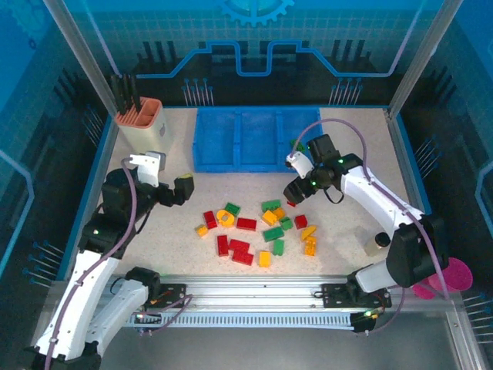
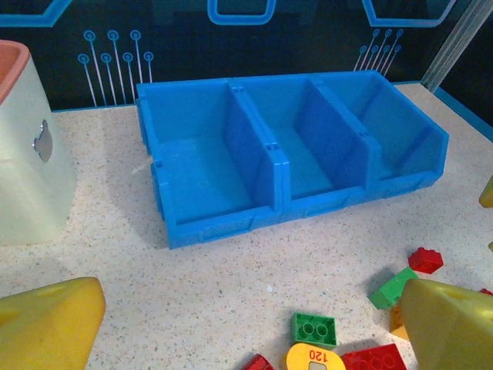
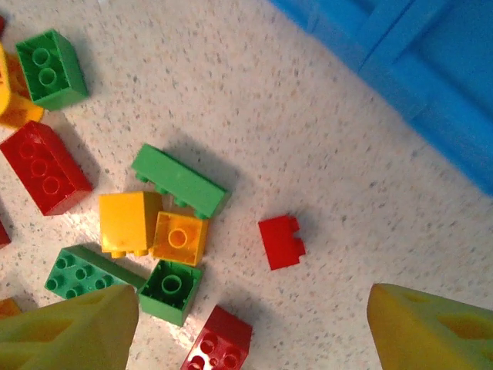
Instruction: Sort the legos into containers by color
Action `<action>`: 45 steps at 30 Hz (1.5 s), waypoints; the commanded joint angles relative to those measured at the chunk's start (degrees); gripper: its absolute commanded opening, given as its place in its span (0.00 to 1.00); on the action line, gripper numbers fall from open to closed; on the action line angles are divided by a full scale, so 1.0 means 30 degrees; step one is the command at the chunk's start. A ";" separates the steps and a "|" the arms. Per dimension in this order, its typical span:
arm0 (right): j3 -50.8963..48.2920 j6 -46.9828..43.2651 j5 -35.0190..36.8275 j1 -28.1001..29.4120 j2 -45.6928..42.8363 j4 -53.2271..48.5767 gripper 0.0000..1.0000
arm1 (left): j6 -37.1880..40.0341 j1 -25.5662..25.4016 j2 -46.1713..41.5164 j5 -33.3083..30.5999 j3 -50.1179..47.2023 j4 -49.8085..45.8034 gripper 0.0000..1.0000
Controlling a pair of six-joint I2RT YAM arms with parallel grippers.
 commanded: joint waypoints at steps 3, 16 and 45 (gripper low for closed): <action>-0.0301 -0.0236 0.0014 0.0184 0.1007 -0.0153 0.87 | -0.0585 -0.0187 -0.0125 0.0654 -0.0524 0.0434 0.99; 0.0681 -0.0912 0.3265 0.0799 0.4753 0.0665 0.76 | -0.0585 -0.0185 0.0103 0.0529 -0.0813 0.0374 1.00; 0.2566 -0.1041 0.2659 0.0993 0.8441 0.0051 0.27 | -0.1901 -0.0186 -0.0458 -0.3100 -0.2777 0.2858 0.99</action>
